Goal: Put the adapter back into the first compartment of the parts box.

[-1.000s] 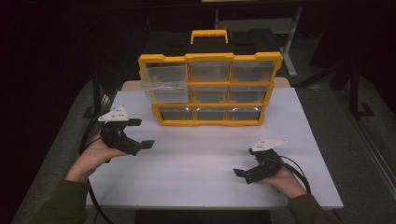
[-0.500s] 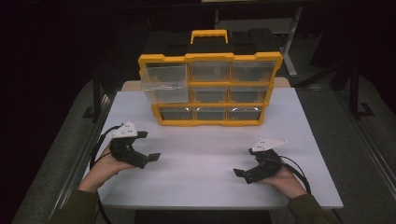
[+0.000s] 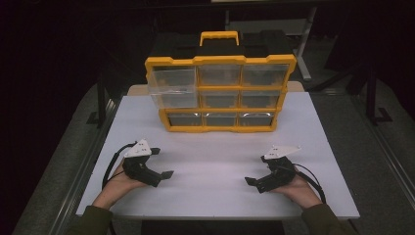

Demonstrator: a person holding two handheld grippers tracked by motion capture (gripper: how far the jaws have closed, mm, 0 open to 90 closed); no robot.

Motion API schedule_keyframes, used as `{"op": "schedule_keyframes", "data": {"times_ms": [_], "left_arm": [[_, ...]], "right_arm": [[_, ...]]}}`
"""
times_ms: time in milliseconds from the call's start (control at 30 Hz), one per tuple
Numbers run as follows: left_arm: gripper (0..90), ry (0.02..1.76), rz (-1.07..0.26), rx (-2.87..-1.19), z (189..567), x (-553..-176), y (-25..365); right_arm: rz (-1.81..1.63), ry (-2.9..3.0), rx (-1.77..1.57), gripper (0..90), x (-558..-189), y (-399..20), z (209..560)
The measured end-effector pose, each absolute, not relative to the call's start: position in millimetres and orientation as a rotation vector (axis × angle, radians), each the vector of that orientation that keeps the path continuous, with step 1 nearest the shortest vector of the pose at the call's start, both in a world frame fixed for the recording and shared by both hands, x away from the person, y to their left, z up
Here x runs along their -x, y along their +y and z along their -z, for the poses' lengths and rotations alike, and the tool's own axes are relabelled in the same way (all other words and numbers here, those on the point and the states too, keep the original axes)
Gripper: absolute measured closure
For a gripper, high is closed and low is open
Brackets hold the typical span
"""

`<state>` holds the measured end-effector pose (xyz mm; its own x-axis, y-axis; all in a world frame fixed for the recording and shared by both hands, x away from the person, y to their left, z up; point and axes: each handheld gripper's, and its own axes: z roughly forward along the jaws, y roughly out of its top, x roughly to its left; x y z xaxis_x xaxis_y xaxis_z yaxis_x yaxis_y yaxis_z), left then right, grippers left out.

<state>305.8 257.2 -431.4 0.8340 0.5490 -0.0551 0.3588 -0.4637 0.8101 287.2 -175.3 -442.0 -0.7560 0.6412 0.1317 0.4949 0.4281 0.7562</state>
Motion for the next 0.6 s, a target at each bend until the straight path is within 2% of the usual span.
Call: {"op": "schedule_keyframes", "data": {"times_ms": [333,600], "left_arm": [[0.0,0.661,-0.242,-2.16,449.6,-300.7,252.4],[0.0,0.661,-0.246,-2.158,449.5,-300.4,253.1]], "right_arm": [[-1.231,2.496,-1.004,0.0,-286.2,-177.4,441.2],[-1.228,2.499,-1.003,0.0,-286.3,-177.6,441.7]]}}
